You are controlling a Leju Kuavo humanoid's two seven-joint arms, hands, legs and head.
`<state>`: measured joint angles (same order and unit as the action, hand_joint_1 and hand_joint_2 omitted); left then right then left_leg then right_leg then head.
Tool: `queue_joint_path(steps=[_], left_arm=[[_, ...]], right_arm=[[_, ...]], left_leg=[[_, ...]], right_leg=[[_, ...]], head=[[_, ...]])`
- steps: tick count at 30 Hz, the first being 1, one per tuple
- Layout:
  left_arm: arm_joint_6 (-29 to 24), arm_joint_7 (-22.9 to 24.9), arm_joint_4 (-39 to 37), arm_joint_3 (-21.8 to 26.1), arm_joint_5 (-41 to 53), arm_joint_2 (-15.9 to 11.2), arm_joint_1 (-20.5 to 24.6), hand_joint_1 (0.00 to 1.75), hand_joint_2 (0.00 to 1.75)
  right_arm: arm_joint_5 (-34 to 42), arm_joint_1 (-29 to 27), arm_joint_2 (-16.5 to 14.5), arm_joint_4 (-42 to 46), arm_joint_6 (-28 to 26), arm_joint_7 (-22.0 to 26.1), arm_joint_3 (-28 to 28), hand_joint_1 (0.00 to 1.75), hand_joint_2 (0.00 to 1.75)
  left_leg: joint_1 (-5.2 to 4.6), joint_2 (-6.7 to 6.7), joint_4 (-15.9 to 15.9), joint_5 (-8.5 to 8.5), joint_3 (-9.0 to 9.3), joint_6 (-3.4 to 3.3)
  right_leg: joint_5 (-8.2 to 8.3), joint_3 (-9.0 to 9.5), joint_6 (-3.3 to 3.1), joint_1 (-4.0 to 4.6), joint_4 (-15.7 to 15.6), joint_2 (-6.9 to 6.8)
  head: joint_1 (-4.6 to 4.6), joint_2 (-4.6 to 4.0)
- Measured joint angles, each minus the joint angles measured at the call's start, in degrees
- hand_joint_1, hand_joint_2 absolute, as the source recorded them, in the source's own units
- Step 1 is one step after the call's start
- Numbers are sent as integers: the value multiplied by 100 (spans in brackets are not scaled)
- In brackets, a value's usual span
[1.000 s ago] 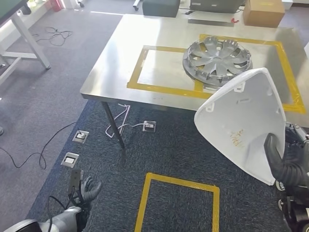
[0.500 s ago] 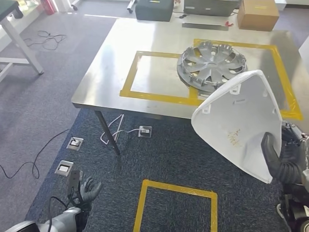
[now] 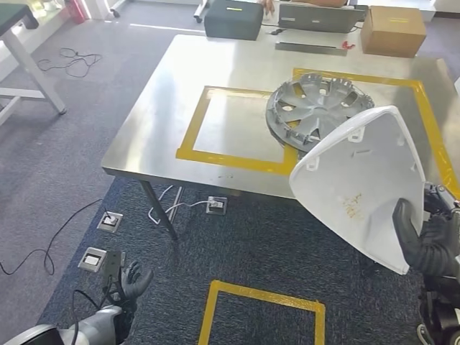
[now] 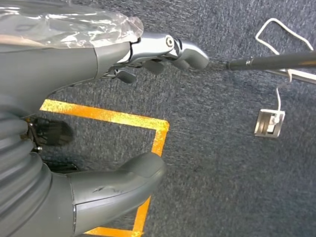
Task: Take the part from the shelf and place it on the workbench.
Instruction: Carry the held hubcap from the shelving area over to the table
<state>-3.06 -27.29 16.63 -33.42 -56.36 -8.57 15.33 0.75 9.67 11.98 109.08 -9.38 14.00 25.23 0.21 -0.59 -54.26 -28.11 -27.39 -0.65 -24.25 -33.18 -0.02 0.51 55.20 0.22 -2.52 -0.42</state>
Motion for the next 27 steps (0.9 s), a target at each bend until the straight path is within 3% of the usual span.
queue_joint_path(steps=[2,3,7,8,9,11,12,14,17,19,22,23,24,27], left_arm=[[0,0,0,-1,7,2,6,0,175],[0,-2,0,-2,11,2,13,0,175],[0,-1,0,-2,8,2,5,0,175],[0,-1,0,-2,5,1,-8,0,175],[0,0,0,-2,4,-2,-17,0,175],[0,0,0,-2,3,-10,-21,0,175],[0,0,0,-2,3,-17,-19,0,175],[0,-1,0,-2,4,-29,-16,0,175],[0,-4,0,-2,10,-30,-11,0,175],[0,-7,0,-2,16,-25,2,0,175],[0,-6,0,-2,24,-17,2,0,175],[0,-6,0,-2,28,-12,-2,0,175],[0,-5,0,-2,34,-7,-5,0,175],[0,-4,-1,-3,53,9,-1,0,175]], right_arm=[[-1,2,0,2,4,8,-1,175,175],[-1,6,0,3,5,12,1,175,175],[-1,0,0,-1,11,14,5,175,175],[-1,-2,0,-1,13,13,5,175,175],[-1,-3,0,-1,13,13,5,175,175],[-1,-3,0,-1,13,11,5,175,175],[-1,-2,0,-3,13,10,5,175,175],[-1,0,0,-7,15,8,4,175,175],[-2,1,0,-5,22,13,3,175,175],[-5,12,0,-3,25,19,0,175,175],[-8,-8,0,-7,35,21,-2,175,175],[-8,-19,0,-8,39,21,-2,175,175],[-8,-25,0,-8,44,21,-3,175,175],[-11,-31,0,-10,48,22,-6,175,175]], left_leg=[[5,15,-143,-19,-21,70],[10,19,-348,-52,-129,99],[31,23,-1683,-472,-1093,175],[31,23,-1751,-458,-1243,180],[29,23,-1598,-312,-1284,173],[13,26,-825,271,-1105,111],[-6,27,-459,458,-999,75],[-42,21,-78,602,-875,10],[-20,11,0,595,-741,-55],[5,11,31,551,-620,-98],[9,11,34,444,-501,-121],[12,9,31,404,-451,-114],[17,4,29,357,-390,-102],[33,-9,20,205,-187,-35]], right_leg=[[15,115,-75,-20,-59,11],[8,177,-103,-31,-88,12],[-116,330,-167,-39,-124,22],[-161,380,-168,-39,-124,30],[-211,442,-163,-38,-124,38],[-322,564,-142,-37,-129,42],[-377,624,-121,-32,-128,46],[-456,696,-64,-20,-127,56],[-518,775,28,-11,-52,59],[-674,572,87,-24,372,41],[-1076,-110,154,-74,1439,27],[-1119,-260,172,-92,1560,24],[-1036,-317,186,-109,1471,20],[-259,-127,212,-145,452,11]], head=[[-11,0],[-21,0],[-54,0],[-60,0],[-69,0],[-81,0],[-78,0],[-65,0],[-62,0],[-37,0],[-5,0],[-4,0],[-2,0],[4,0]])
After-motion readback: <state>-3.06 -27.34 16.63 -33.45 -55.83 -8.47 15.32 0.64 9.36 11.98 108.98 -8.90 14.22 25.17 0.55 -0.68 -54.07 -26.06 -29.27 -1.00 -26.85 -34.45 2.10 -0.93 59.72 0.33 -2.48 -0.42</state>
